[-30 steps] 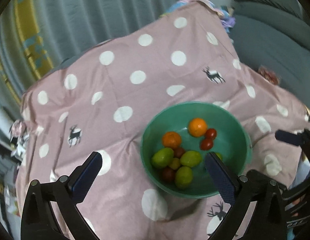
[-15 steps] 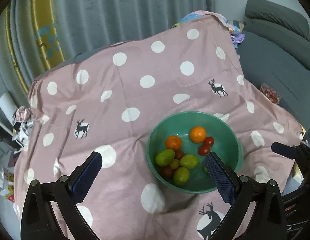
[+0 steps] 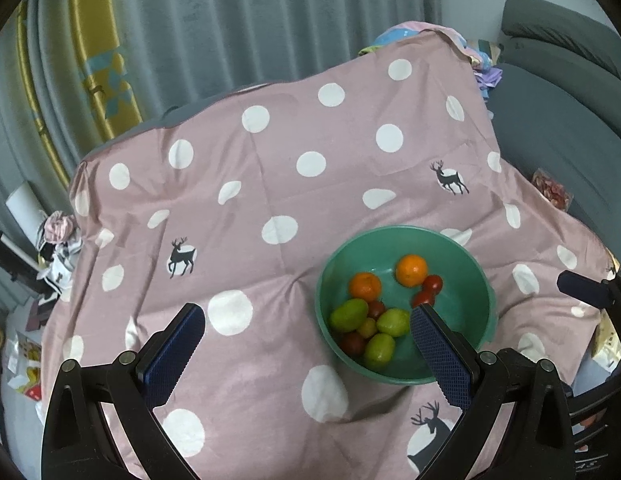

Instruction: Organize fruits

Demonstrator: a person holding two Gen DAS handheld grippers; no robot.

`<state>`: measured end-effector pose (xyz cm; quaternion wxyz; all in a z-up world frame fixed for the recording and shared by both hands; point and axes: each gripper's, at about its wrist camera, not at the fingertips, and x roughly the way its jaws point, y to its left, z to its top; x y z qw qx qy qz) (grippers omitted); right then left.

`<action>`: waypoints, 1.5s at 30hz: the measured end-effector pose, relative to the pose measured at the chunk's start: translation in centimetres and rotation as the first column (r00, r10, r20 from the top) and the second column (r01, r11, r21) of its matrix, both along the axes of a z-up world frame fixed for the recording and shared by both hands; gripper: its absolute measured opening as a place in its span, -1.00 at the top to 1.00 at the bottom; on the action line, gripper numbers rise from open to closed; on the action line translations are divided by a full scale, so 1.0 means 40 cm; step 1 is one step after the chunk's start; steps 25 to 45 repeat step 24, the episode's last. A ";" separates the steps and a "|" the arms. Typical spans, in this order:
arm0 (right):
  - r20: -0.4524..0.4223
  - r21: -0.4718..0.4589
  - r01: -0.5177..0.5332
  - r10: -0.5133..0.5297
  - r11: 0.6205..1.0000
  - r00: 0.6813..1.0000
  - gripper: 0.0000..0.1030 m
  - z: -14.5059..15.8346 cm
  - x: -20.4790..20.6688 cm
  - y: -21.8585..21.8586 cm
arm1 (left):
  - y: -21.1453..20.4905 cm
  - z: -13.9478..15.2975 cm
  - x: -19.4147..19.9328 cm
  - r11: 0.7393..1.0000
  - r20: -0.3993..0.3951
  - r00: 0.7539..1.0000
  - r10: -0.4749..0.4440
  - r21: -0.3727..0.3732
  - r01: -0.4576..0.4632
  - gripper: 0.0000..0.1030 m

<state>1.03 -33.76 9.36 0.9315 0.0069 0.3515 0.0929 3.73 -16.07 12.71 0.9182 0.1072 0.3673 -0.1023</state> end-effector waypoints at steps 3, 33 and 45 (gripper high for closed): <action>-0.002 -0.006 -0.004 0.004 1.000 1.000 -1.00 0.000 0.001 0.006 | 0.007 0.003 0.003 1.000 -0.003 1.000 0.007 -0.009 -0.007 -0.98; -0.008 -0.010 -0.014 0.014 1.000 1.000 -1.00 -0.004 0.008 0.022 | -0.011 -0.009 0.003 0.999 -0.018 0.999 -0.041 -0.018 0.040 -0.98; -0.008 -0.010 -0.014 0.014 1.000 1.000 -1.00 -0.004 0.008 0.022 | -0.011 -0.009 0.003 0.999 -0.018 0.999 -0.041 -0.018 0.040 -0.98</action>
